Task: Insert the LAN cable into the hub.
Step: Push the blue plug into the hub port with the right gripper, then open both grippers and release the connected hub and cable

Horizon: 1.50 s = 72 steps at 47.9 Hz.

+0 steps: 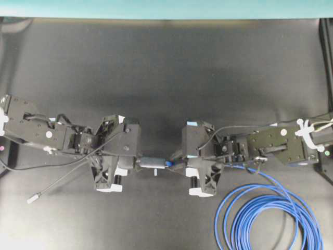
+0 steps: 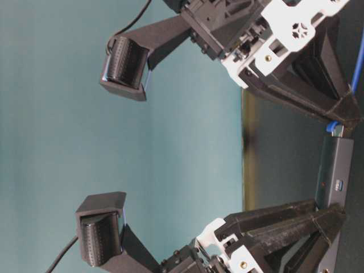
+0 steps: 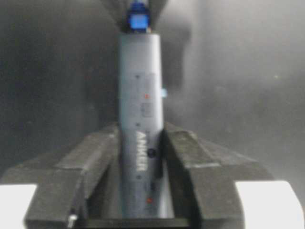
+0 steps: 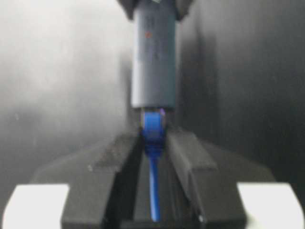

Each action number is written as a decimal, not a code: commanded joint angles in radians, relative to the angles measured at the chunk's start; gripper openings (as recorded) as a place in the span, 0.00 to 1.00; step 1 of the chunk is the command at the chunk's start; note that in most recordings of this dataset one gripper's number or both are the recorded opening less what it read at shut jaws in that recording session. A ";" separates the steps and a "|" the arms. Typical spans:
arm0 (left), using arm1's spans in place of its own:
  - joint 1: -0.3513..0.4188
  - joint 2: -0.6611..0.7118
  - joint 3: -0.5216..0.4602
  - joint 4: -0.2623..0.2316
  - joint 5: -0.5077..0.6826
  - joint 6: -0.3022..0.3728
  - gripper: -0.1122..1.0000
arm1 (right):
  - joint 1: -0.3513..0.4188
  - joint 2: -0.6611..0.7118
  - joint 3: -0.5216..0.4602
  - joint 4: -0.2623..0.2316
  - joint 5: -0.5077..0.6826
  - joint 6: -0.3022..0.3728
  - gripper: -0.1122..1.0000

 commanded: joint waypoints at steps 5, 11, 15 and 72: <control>0.003 -0.008 -0.043 0.003 -0.014 0.000 0.36 | -0.008 -0.012 -0.051 -0.003 -0.009 -0.009 0.22; -0.003 -0.011 -0.035 0.003 -0.003 0.000 0.36 | -0.006 -0.015 -0.046 -0.003 0.015 -0.011 0.22; -0.008 -0.011 -0.035 0.003 0.006 -0.009 0.36 | -0.006 -0.015 -0.043 -0.003 0.029 -0.011 0.22; -0.026 -0.021 0.031 0.003 0.110 -0.101 0.89 | -0.008 -0.075 0.092 0.014 0.014 0.097 0.85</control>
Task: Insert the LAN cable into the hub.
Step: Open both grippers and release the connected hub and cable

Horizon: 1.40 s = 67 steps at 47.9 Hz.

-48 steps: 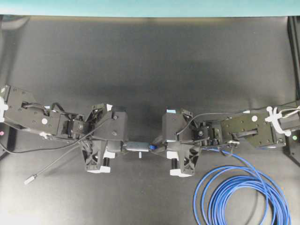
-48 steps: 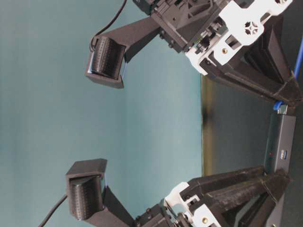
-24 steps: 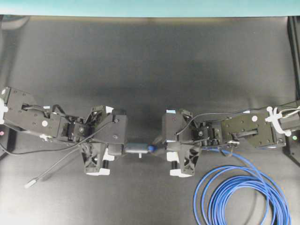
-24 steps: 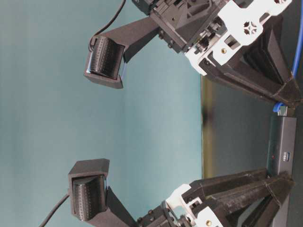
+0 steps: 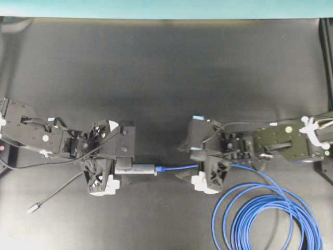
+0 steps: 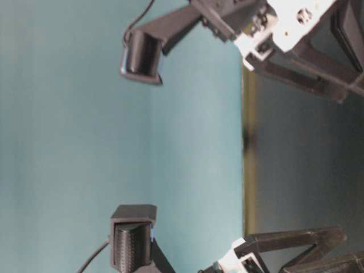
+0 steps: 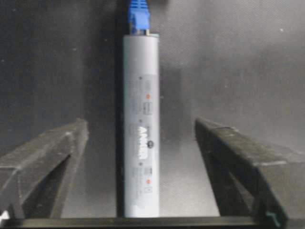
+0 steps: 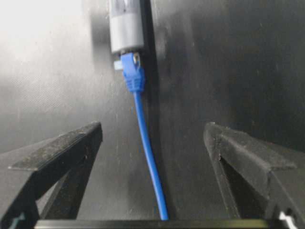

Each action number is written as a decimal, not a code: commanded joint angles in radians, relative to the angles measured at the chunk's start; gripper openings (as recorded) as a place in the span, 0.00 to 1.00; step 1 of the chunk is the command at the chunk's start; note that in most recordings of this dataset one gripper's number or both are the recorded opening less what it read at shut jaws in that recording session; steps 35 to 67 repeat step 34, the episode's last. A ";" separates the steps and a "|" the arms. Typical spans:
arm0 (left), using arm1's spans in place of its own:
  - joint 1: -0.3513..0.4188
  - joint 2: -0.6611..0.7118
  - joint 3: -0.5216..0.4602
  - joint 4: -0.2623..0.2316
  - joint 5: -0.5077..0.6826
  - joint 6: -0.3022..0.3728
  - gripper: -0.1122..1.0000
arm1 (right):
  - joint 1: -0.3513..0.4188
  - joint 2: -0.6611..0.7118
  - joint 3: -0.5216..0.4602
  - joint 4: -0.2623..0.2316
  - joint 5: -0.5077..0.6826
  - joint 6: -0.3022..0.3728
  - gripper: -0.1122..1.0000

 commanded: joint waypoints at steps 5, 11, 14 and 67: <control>-0.003 -0.023 -0.002 0.003 0.002 0.005 0.88 | 0.008 -0.060 0.049 0.002 -0.041 0.028 0.85; -0.008 -0.069 -0.002 0.003 0.002 -0.002 0.88 | 0.014 -0.098 0.083 0.002 -0.051 0.043 0.85; -0.009 -0.114 0.003 0.003 0.002 -0.002 0.88 | 0.018 -0.121 0.094 0.002 -0.057 0.048 0.85; -0.011 -0.442 0.153 0.003 0.003 -0.008 0.85 | 0.003 -0.301 0.169 0.002 -0.071 0.046 0.85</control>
